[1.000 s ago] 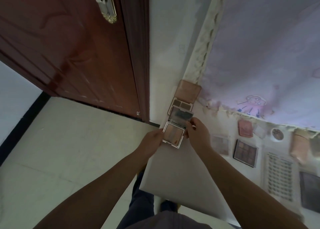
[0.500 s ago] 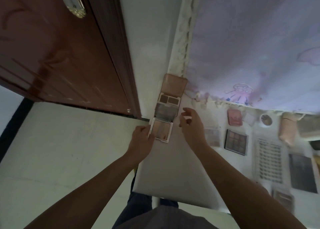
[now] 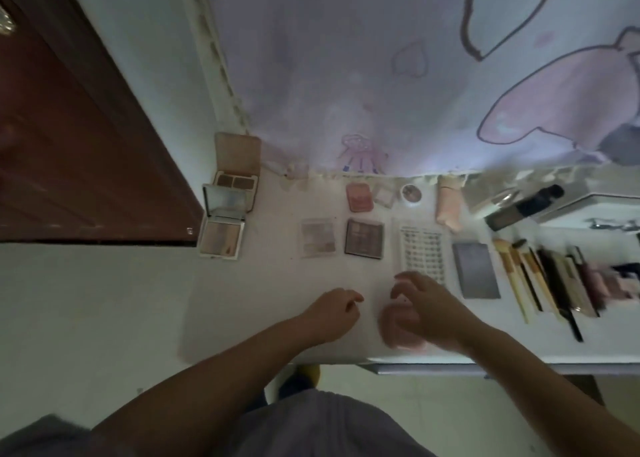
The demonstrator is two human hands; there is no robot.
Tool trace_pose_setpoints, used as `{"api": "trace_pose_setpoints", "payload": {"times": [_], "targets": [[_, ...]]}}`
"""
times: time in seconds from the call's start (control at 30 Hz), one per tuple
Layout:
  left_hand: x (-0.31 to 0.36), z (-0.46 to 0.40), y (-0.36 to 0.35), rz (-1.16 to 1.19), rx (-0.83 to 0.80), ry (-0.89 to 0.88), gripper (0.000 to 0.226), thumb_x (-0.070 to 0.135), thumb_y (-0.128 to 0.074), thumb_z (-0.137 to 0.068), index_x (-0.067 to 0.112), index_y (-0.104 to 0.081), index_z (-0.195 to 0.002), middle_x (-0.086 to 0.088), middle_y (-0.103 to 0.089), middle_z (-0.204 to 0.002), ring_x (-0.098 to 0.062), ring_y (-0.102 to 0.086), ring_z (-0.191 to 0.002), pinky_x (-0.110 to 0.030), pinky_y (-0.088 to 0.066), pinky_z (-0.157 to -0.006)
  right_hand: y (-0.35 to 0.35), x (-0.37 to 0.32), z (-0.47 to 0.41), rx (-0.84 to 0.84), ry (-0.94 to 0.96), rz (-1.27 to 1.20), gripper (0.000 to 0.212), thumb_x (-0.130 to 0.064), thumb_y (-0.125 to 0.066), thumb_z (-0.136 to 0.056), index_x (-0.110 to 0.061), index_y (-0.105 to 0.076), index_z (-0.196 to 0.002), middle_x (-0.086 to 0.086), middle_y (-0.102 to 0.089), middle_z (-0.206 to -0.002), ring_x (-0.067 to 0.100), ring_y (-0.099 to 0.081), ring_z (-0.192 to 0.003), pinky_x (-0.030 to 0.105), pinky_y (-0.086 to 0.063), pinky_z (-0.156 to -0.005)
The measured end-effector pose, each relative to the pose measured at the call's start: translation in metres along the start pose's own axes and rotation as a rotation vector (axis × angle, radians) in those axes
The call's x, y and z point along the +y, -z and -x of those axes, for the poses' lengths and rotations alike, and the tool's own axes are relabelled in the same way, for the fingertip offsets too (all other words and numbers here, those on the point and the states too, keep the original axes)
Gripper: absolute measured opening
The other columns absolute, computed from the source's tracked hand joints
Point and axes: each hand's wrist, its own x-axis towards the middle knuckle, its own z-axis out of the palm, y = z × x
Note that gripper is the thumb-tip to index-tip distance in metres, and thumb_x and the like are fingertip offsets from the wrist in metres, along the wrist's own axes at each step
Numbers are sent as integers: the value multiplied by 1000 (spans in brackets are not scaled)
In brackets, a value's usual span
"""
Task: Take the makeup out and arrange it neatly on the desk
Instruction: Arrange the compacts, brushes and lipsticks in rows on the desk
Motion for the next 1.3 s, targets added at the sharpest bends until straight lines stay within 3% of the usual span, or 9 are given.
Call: {"api": "trace_pose_setpoints", "payload": {"times": [0.07, 0.13, 0.27, 0.5, 0.77, 0.87, 0.97, 1.1, 1.3], "targets": [[16, -7, -14, -2, -49, 35, 40, 15, -36, -99, 10, -46, -137, -8, -44, -143, -22, -42, -129, -25, -30, -104, -21, 4, 16, 54, 90, 175, 60, -47, -69, -74, -26, -47, -125, 2, -42, -143, 25, -45, -128, 39, -37, -106], [26, -10, -20, 23, -25, 68, 37, 12, -38, -98, 7, -52, -132, -11, -49, -139, -24, -45, -126, -25, -32, -103, -38, 8, 19, 143, 199, 275, 67, -47, -79, -56, -25, -48, -112, 5, -63, -118, 26, -63, -106, 38, -51, -89], [28, -5, -16, 246, -29, 179, 33, 11, -40, -97, 2, -60, -122, -17, -60, -122, -28, -58, -105, -35, -44, -96, -30, 0, 10, 309, 288, 211, 54, -47, -65, -61, -23, -48, -106, 3, -65, -99, 23, -64, -88, 33, -53, -77], [14, 32, 25, 1277, -143, 229, 45, 49, -34, -96, 20, -63, -112, -8, -70, -110, -22, -65, -103, -34, -55, -83, 12, -56, 0, 329, 292, -300, 57, -41, -72, -76, -20, -47, -122, -8, -48, -117, 11, -45, -106, 20, -36, -86], [-21, 69, 70, 1467, -52, 137, 56, 51, -30, -95, 12, -53, -127, -15, -64, -119, -26, -63, -104, -41, -51, -92, 51, -103, -40, 117, 429, -516, 40, -34, -69, -82, -32, -43, -114, -16, -52, -113, 1, -54, -104, 12, -46, -84], [-44, 85, 82, 1556, -24, 185, 60, 51, -44, -86, 5, -58, -122, -25, -62, -116, -34, -64, -98, -42, -54, -86, 65, -125, -60, -14, 387, -748, 12, -31, -56, -93, -30, -54, -105, -11, -61, -104, 4, -61, -94, 17, -52, -79], [-67, 104, 89, 1565, -13, 209, 60, 50, -46, -83, 2, -67, -113, -25, -61, -119, -34, -65, -99, -39, -56, -83, 63, -147, -85, -48, 245, -1053, 17, -23, -47, -98, -15, -62, -95, 11, -65, -94, 19, -66, -82, 30, -58, -76], [-103, 121, 98, 1513, 227, 249, 37, 31, -45, -96, 5, -62, -116, -18, -68, -110, -30, -66, -97, -40, -58, -77, 37, -178, -119, 22, 245, -852, 20, -15, -54, -95, -21, -61, -77, 8, -64, -77, 28, -67, -77, 42, -59, -75], [-140, 126, 105, 784, 603, 364, 29, 24, -56, -94, 7, -63, -116, -8, -68, -105, -16, -65, -91, -22, -56, -75, 13, -221, -146, 171, 273, -529, 18, -20, -53, -94, -13, -67, -102, -4, -60, -85, 11, -54, -79, 2, -36, -62]]}}
